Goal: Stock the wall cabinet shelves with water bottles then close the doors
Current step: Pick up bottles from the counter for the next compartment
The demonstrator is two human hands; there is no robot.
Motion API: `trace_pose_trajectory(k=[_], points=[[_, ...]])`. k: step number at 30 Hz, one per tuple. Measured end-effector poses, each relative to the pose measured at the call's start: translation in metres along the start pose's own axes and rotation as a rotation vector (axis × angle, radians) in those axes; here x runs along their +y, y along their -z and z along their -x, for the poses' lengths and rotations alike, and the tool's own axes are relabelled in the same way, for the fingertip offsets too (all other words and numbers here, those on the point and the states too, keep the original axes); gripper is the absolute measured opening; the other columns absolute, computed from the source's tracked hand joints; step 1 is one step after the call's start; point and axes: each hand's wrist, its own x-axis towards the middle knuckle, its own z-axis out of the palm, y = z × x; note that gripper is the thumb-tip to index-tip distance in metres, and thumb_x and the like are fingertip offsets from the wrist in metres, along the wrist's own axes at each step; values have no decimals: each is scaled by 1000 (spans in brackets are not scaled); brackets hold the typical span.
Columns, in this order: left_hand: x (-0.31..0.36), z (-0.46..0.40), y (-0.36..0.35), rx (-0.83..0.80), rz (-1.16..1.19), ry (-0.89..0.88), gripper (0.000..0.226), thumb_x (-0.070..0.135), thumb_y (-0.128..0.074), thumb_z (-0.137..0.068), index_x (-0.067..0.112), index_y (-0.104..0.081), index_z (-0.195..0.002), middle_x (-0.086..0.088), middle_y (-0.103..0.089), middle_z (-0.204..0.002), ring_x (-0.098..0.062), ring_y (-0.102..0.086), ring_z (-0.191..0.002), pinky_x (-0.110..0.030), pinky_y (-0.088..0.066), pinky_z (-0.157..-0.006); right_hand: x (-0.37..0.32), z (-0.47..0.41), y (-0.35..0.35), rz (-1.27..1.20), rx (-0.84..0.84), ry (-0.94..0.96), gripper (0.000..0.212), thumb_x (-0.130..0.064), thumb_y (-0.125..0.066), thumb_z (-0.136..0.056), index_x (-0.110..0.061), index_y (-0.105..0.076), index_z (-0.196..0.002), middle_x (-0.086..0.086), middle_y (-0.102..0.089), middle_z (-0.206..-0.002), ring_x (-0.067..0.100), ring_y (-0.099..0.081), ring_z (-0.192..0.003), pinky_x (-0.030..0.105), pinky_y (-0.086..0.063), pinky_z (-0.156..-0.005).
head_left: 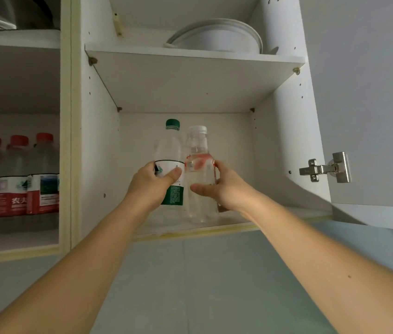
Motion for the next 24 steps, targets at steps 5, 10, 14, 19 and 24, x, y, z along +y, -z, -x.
trace_pose_trajectory(k=[5, 10, 14, 19, 24], points=[[0, -6, -9, 47, 4, -11, 22, 38, -67, -96, 21, -65, -109, -1, -72, -104, -24, -69, -98, -48, -56, -94, 3, -11, -7, 3, -10, -34, 66, -38, -80, -85, -40, -40, -137, -7, -59, -128, 18, -63, -109, 39, -59, -84], [-9, 0, -7, 130, 0, -49, 26, 36, -65, -98, 17, -64, -114, 0, -71, -106, -22, -68, -98, -44, -57, -89, 3, -16, -9, 19, -27, -52, 67, -39, -78, -86, -39, -39, -141, -14, -55, -112, 12, -61, -91, 43, -61, -76], [-17, 1, -6, 182, -8, -63, 30, 37, -62, -99, 15, -59, -119, -2, -68, -113, -21, -66, -100, -41, -56, -86, 6, -17, -8, 29, -24, -58, 59, -41, -78, -86, -44, -40, -131, -24, -46, -97, 7, -56, -84, 38, -59, -72], [-19, -9, -12, 182, -52, 1, 34, 37, -59, -101, 14, -54, -124, -8, -61, -123, -26, -62, -106, -41, -54, -89, 5, -16, -8, 21, -30, -73, 64, -41, -79, -85, -45, -38, -135, -11, -54, -118, 17, -62, -99, 34, -58, -66], [-21, -15, -17, 182, -42, 60, 41, 38, -58, -101, 12, -50, -131, -11, -56, -131, -31, -60, -113, -50, -51, -101, 4, -16, -9, 1, -27, -80, 72, -39, -79, -85, -40, -37, -144, -11, -54, -126, 22, -60, -113, 41, -58, -82]])
